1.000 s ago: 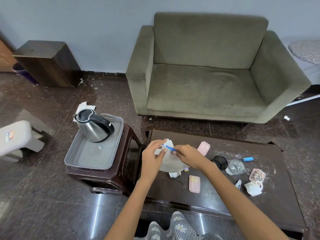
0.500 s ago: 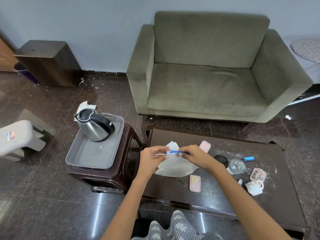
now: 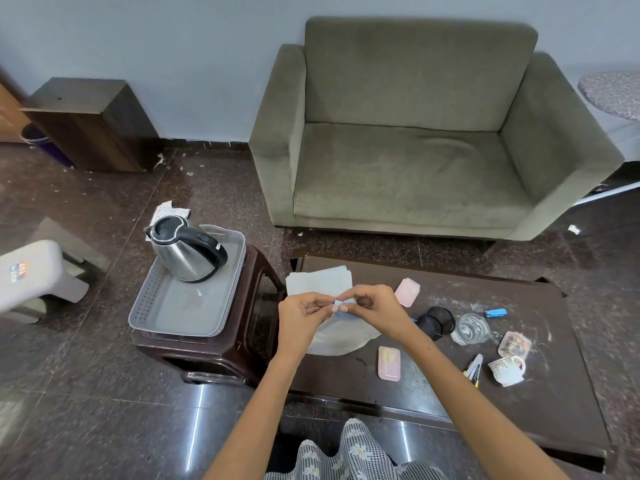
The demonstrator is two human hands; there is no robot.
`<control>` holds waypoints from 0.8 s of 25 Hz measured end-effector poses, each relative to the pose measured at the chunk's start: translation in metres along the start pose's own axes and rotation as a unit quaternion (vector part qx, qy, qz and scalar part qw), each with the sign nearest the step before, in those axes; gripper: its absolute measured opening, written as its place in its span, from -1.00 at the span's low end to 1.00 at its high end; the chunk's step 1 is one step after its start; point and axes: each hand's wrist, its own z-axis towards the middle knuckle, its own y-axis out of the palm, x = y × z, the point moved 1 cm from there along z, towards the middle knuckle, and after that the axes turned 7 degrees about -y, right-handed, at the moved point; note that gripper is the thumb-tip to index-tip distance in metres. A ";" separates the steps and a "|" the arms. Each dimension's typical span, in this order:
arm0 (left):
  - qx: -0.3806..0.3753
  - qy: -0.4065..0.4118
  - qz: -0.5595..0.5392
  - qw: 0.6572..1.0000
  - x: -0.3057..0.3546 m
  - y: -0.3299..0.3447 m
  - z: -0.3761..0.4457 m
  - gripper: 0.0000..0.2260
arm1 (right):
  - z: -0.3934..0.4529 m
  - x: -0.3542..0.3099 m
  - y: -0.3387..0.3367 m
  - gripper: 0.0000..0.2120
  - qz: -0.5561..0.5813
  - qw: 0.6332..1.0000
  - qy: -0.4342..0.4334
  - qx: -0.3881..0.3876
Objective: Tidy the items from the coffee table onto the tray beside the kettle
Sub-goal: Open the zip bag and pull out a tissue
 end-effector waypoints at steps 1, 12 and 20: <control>0.000 0.000 0.001 1.000 0.000 0.000 0.000 -0.91 | 0.000 0.001 0.001 -0.90 0.002 1.000 0.003 0.001; -0.036 -0.004 0.042 0.998 0.007 0.008 0.000 -0.94 | 0.000 0.009 -0.004 -0.75 0.088 0.991 0.095 -0.043; -0.011 -0.014 0.039 0.999 0.000 0.026 0.002 -0.90 | -0.011 0.028 -0.025 -0.88 0.010 0.992 0.119 -0.046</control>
